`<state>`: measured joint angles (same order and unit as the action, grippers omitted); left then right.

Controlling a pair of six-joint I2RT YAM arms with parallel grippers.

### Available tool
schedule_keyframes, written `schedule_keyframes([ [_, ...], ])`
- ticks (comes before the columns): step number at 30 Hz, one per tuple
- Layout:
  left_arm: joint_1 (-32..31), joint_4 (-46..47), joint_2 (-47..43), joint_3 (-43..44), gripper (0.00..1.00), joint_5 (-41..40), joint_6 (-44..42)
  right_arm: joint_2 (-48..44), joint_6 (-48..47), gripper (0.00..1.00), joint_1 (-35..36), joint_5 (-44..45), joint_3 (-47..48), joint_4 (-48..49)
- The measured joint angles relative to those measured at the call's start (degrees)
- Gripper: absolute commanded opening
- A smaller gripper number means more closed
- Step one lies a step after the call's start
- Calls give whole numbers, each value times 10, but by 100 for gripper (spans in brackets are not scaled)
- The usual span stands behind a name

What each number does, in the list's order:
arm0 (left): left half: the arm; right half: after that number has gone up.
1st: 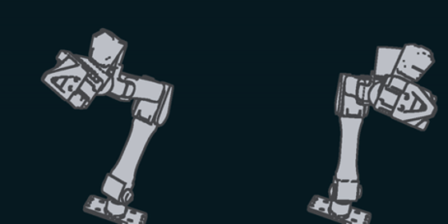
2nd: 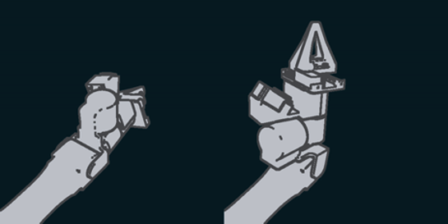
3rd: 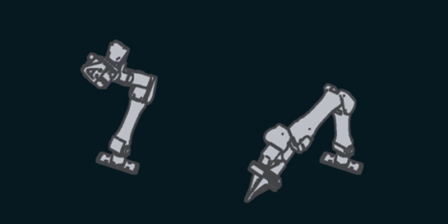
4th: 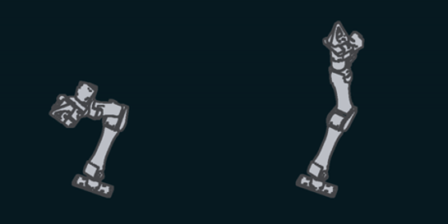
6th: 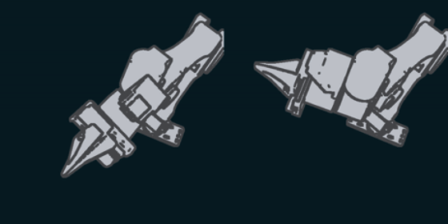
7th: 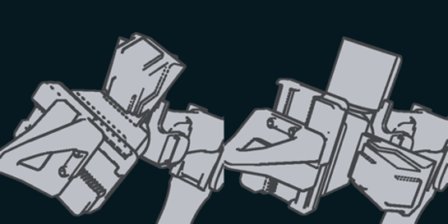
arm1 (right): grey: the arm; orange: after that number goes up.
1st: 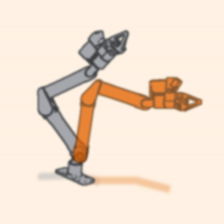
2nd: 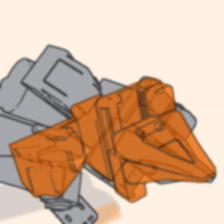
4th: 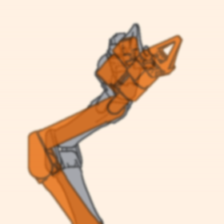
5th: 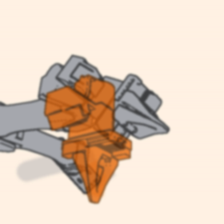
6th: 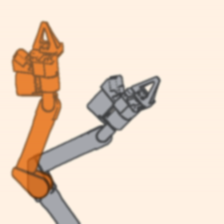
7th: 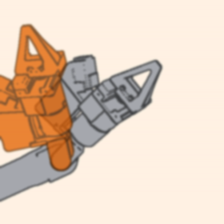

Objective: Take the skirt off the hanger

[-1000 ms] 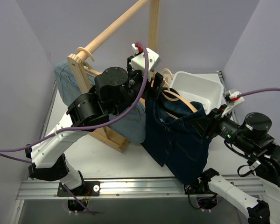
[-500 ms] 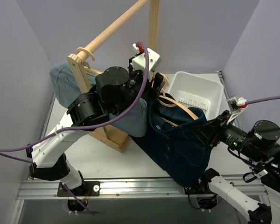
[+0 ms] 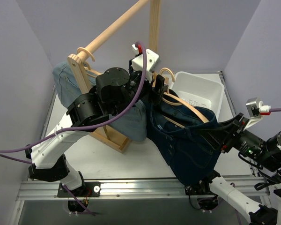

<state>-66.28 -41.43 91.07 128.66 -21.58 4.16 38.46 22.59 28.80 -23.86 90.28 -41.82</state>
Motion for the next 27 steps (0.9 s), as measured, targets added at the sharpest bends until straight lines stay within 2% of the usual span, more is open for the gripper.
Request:
schedule_keyframes([
  [6, 4, 1, 7, 1, 75, 17, 18, -11, 2, 0, 0, -20, 6, -3],
  [13, 39, 26, 11, -8, 77, 87, 71, -19, 2, 0, 0, -40, 7, -13],
  [16, 57, 56, 6, -37, 68, 118, 98, -26, 1, 0, 1, -40, 7, -18],
  [17, 62, 62, 6, -45, 61, 130, 107, -27, 1, 0, 1, -40, 7, -19],
  [18, 67, 66, 6, -51, 44, 143, 117, -29, 2, 0, 1, -40, 7, -21],
  [20, 75, 71, 9, -54, 26, 170, 135, -30, 5, 0, 2, -39, 7, -22],
  [21, 76, 74, 9, -54, 8, 184, 139, -30, 6, 0, 2, -37, 7, -22],
  [22, 77, 78, 10, -54, 3, 188, 144, -30, 6, 0, 2, -36, 7, -26],
  [25, 85, 98, 8, -54, 2, 216, 160, -30, 10, 0, 2, -23, 7, -32],
  [26, 87, 105, 5, -56, 2, 223, 161, -30, 11, 4, 2, -19, 7, -31],
  [27, 88, 112, 1, -63, 2, 225, 161, -30, 12, 14, 3, -16, 8, -30],
])
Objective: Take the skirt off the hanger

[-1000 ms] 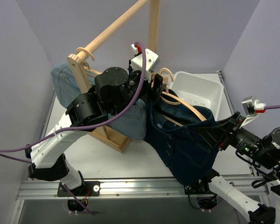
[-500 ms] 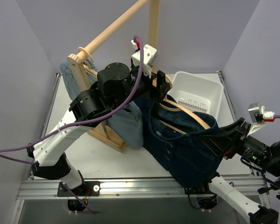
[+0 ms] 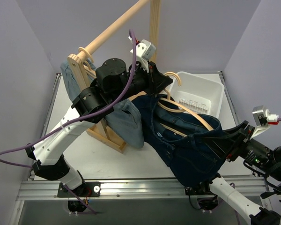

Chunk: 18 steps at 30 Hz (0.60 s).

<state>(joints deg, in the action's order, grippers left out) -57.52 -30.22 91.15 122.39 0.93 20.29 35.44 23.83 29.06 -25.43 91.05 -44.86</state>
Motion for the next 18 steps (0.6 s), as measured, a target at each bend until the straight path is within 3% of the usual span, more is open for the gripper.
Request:
schedule_keyframes([
  [1, 0, 5, -4, -7, 2, 0, 0, 0, 0, 25, 2, 5, 2, -2],
  [2, 0, 10, -9, -17, 2, 0, -2, 2, 0, 43, 4, 13, 7, -7],
  [5, -2, 13, -16, -33, 2, -7, -8, 8, 1, 65, 7, 48, 23, -21],
  [8, -2, 12, -16, -37, 2, -19, -16, 9, 2, 77, 7, 72, 22, -21],
  [13, -1, 8, -16, -37, 2, -38, -37, 17, 0, 78, 7, 89, 14, -21],
  [18, -1, 8, -16, -37, 2, -44, -43, 21, -2, 70, 7, 103, 13, -19],
])
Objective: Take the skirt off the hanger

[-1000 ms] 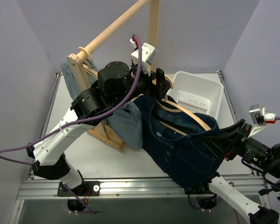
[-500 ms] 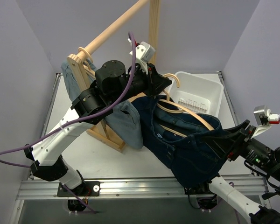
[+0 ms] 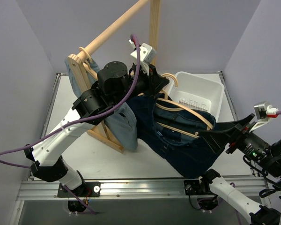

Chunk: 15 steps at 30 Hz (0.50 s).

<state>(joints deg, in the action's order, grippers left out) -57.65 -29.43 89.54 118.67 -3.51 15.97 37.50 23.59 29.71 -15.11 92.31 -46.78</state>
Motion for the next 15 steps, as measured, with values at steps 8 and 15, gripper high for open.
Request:
schedule_keyframes([
  [8, 0, 1, 0, -1, 2, -12, -2, 7, -5, 21, 0, 43, 4, -1],
  [15, 0, 0, -1, -13, 2, -21, -8, 1, 1, 0, 0, 70, 6, -2],
])
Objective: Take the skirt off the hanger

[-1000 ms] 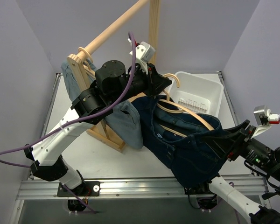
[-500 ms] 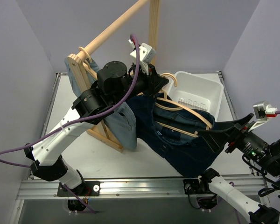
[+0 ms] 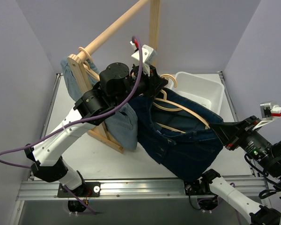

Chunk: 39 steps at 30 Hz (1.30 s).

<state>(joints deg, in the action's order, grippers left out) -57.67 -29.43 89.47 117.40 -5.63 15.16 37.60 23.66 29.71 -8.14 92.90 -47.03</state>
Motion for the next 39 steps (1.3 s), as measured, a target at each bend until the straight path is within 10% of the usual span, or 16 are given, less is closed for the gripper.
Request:
schedule_keyframes([
  [39, -8, 134, -99, -92, 2, -76, 7, -90, 123, 0, 3, 137, -58, -98],
])
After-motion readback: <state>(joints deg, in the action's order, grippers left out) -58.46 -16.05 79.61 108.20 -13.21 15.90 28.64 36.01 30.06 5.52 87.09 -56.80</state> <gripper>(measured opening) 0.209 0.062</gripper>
